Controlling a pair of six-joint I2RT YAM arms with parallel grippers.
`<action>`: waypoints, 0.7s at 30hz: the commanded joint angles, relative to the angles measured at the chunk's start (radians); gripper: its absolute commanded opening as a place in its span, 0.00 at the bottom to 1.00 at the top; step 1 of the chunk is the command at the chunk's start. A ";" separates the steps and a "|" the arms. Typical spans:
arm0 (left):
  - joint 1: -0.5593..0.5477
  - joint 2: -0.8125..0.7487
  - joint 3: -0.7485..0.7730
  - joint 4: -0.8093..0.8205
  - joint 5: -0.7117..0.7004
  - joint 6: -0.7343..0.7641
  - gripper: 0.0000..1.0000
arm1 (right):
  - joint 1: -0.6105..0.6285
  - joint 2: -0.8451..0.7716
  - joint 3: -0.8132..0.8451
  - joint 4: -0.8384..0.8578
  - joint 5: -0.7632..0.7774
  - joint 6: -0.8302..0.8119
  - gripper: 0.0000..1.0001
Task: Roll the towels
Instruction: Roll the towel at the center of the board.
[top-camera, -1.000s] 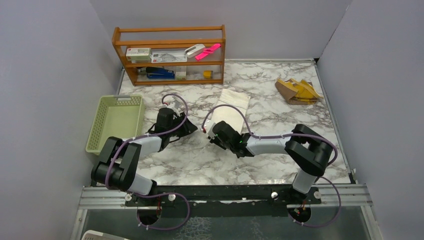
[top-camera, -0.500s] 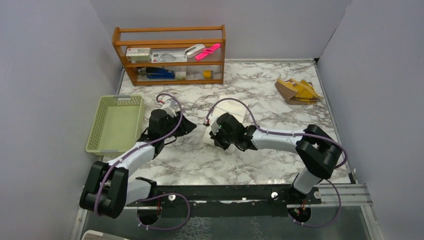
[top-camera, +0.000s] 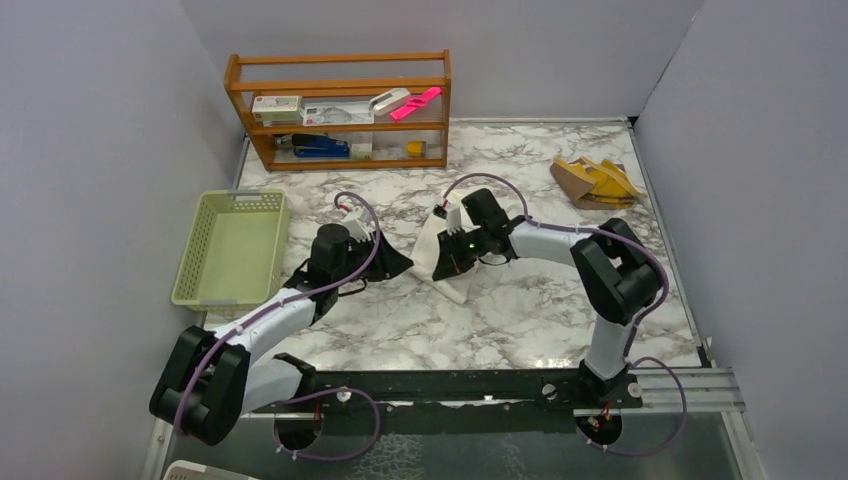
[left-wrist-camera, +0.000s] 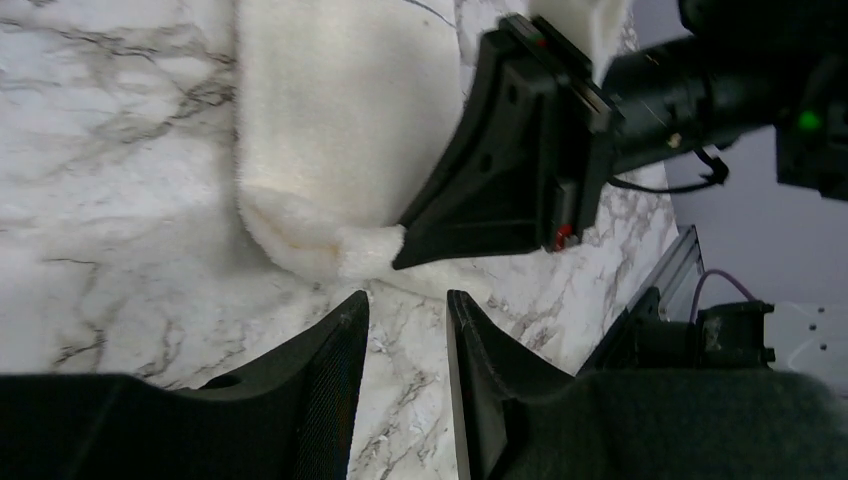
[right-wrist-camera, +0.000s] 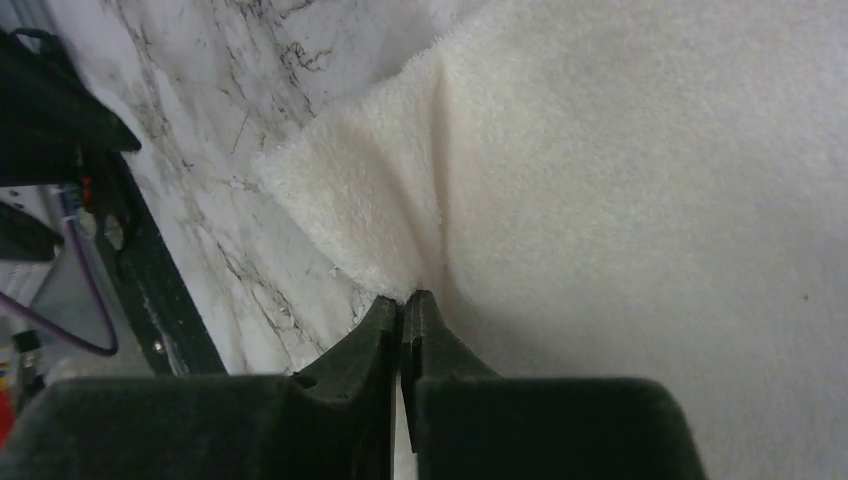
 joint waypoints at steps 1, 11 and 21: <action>-0.077 0.057 0.033 0.063 -0.022 -0.021 0.37 | -0.045 0.086 0.048 -0.013 -0.230 0.057 0.01; -0.122 0.284 0.083 0.229 0.026 -0.075 0.36 | -0.113 0.262 0.116 -0.021 -0.359 0.131 0.01; -0.109 0.446 0.154 0.262 -0.081 -0.064 0.35 | -0.134 0.252 0.097 -0.028 -0.342 0.132 0.07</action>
